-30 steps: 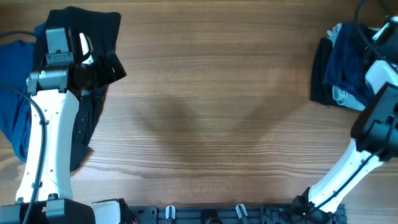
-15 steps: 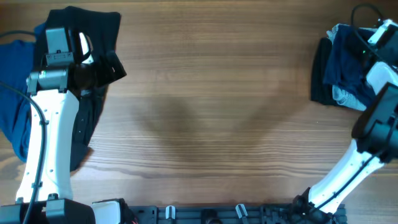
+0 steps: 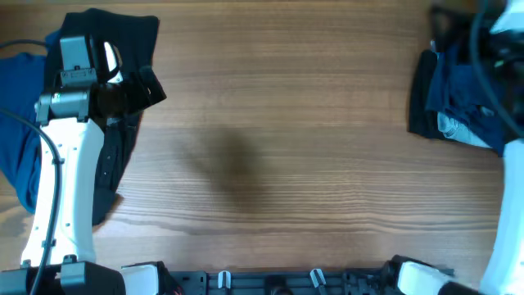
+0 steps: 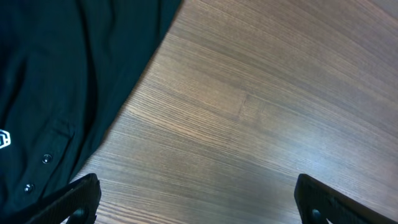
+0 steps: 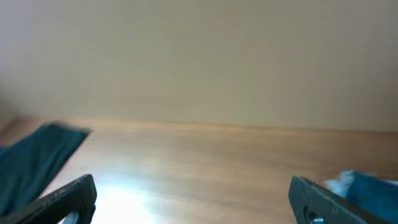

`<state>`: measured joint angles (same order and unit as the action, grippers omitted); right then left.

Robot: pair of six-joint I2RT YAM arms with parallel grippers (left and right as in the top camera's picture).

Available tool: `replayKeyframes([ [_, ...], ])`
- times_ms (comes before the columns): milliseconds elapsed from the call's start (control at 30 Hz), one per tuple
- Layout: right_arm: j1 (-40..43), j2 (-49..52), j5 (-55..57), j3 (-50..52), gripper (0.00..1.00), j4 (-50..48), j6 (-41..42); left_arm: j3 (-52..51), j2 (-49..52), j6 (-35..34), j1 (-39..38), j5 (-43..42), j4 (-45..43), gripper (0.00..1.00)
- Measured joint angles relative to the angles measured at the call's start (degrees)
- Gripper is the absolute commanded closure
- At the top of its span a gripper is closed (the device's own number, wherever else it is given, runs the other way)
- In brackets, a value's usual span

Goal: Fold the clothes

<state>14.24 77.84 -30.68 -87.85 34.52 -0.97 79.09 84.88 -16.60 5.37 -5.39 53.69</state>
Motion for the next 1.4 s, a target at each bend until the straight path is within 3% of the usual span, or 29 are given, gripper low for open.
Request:
replayKeyframes([
  [100,-6.8,-2.7,-0.2,0.2,0.0,7.1,-0.2,0.0,0.0,0.0,0.0,0.0,0.0,0.0],
  [200,-11.7,-3.6,-0.4,0.2,0.0,9.8,8.5,0.0,0.0,0.0,0.0,0.0,0.0,0.0],
  [300,-15.9,-3.5,-0.4,0.2,0.0,10.7,31.2,0.0,0.0,0.0,0.0,0.0,0.0,0.0],
  [400,-16.3,-3.3,-0.4,0.2,0.0,11.6,66.1,0.0,0.0,0.0,0.0,0.0,0.0,0.0],
  [500,-16.3,-2.8,-0.4,0.2,0.0,11.5,92.1,0.0,0.0,0.0,0.0,0.0,0.0,0.0],
  [533,-16.3,-2.6,-0.4,0.2,0.0,11.3,96.3,0.0,0.0,0.0,0.0,0.0,0.0,0.0],
  [867,-16.3,-4.8,1.3,0.4,0.0,12.3,101.7,0.0,0.0,0.0,0.0,0.0,0.0,0.0],
  [1033,-16.3,-16.6,9.0,0.6,0.0,27.4,100.8,0.0,0.0,0.0,0.0,0.0,0.1,0.0],
  [1167,-16.4,-34.9,21.4,5.7,0.0,54.4,98.9,0.0,0.1,0.0,0.0,0.0,0.0,0.0],
  [1400,-16.4,-50.8,35.7,17.9,0.0,54.9,97.4,0.0,0.1,0.0,0.0,0.0,0.0,0.0],
])
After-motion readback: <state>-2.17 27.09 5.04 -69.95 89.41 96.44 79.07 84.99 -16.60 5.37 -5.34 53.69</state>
